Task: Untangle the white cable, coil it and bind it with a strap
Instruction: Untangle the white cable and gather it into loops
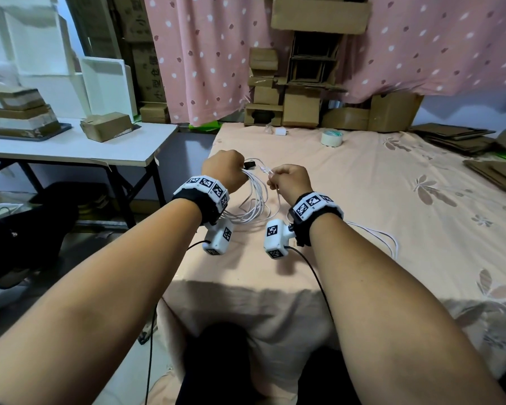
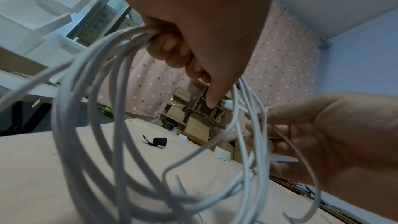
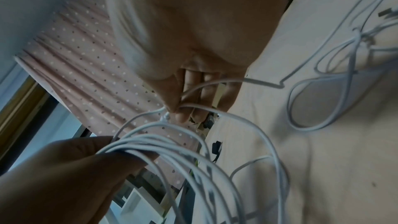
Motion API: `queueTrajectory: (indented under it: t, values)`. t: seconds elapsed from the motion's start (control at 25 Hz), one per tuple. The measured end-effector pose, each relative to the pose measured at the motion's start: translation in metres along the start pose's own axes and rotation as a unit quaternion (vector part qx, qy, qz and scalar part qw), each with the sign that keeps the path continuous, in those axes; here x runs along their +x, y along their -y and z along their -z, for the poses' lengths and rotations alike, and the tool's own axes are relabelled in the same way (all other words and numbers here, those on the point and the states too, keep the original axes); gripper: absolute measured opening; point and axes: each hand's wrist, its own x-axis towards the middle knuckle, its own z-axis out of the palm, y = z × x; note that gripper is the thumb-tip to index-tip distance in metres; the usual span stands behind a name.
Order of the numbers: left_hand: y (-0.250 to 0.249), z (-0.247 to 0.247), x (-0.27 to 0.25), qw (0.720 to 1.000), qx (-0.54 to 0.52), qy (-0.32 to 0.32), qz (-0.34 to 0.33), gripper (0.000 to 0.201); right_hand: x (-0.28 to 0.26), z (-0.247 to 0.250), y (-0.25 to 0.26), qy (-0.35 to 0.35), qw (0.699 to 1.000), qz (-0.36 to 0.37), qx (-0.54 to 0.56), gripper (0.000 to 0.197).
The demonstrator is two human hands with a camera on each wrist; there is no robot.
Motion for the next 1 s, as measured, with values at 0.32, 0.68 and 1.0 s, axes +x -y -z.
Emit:
queueTrajectory:
  t: [0.32, 0.68, 1.0]
  values:
    - [0.003, -0.008, 0.001, 0.984, 0.011, -0.077, -0.158, 0.053, -0.006, 0.000, 0.011, 0.069, 0.997, -0.027, 0.038, 0.018]
    - [-0.003, 0.003, 0.001, 0.987, -0.003, -0.047, -0.152, 0.016, -0.008, 0.002, 0.013, 0.032, 0.998, -0.014, 0.060, 0.016]
    - [0.025, 0.006, 0.009, 0.991, -0.122, -0.064, -0.007, 0.031, -0.002, 0.025, -0.023, -0.115, 0.993, -0.041, 0.004, 0.010]
